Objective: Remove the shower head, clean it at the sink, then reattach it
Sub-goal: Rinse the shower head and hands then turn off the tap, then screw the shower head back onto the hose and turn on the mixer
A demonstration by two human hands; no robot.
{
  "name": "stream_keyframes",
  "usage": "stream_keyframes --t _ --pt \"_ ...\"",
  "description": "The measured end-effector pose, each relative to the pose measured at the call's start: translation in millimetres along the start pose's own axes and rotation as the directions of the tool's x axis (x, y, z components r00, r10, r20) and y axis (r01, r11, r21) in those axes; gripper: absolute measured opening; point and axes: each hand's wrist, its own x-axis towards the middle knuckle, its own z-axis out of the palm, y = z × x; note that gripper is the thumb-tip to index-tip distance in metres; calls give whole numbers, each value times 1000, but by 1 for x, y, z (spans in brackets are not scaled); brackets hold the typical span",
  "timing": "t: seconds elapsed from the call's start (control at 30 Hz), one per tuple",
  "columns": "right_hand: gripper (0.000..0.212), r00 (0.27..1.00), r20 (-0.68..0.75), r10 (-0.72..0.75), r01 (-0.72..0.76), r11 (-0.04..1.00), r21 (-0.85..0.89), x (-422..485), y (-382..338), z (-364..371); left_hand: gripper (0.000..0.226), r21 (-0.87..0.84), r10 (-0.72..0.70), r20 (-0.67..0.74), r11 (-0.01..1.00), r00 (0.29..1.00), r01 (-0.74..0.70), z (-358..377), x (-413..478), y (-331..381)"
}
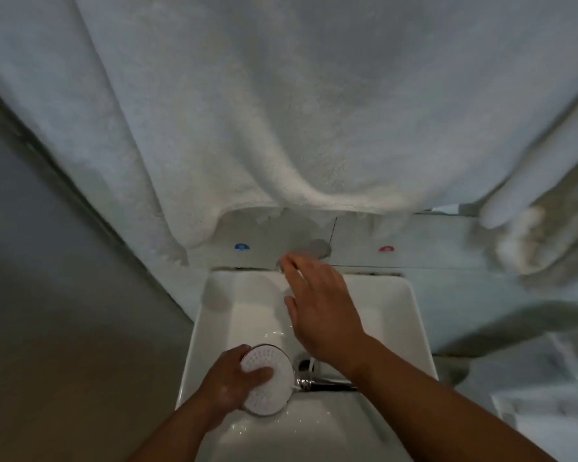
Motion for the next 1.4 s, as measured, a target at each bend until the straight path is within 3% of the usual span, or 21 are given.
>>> stream_keyframes --t 0.07,0.17,0.27,0.33,0.4,0.5,0.57,0.7,0.8,0.93,1.1,1.27,1.4 --pt "69 999 39 -4 5 999 -33 -3 -5 5 35 63 29 18 998 999 -30 -6 2 -1" --pt "67 998 59 24 -32 989 142 -24 1 2 27 242 146 40 958 988 -152 -10 5 5" --pt "50 949 26 313 -309 916 254 -83 16 15 23 434 353 106 825 930 -362 -3 -4 25" --pt "62 870 259 420 -464 875 137 -126 23 28 24 429 442 189 766 877 -479 5 -11 39" --pt "74 756 467 458 -512 859 -13 -154 27 40 25 385 512 290 711 809 -588 13 -15 51" --pt "34 754 318 575 -592 804 -50 -163 30 40 28 337 601 414 597 684 -728 29 -15 72" --pt "20 726 249 641 -663 749 2 -164 36 28 33 291 628 451 569 635 -769 40 -12 88" --pt "17 718 81 691 -695 717 45 -179 53 -5 30 199 709 528 433 468 -879 67 -8 117" --pt "17 670 37 742 -742 666 75 -203 70 -21 44 170 700 572 409 428 -896 100 -12 127" --pt "14 620 76 781 -784 613 97 -247 96 -33 37 166 675 626 373 390 -913 160 -25 132" --pt "17 481 53 875 -865 465 188 -338 133 -70 31 161 549 751 387 367 -908 272 -54 146" --pt "24 335 118 935 -924 302 236 -489 179 -136 36 232 306 784 662 540 -712 410 -84 125" --pt "16 218 96 971 -917 171 361 -606 198 -181 25 266 115 825 785 554 -559 513 -126 94"
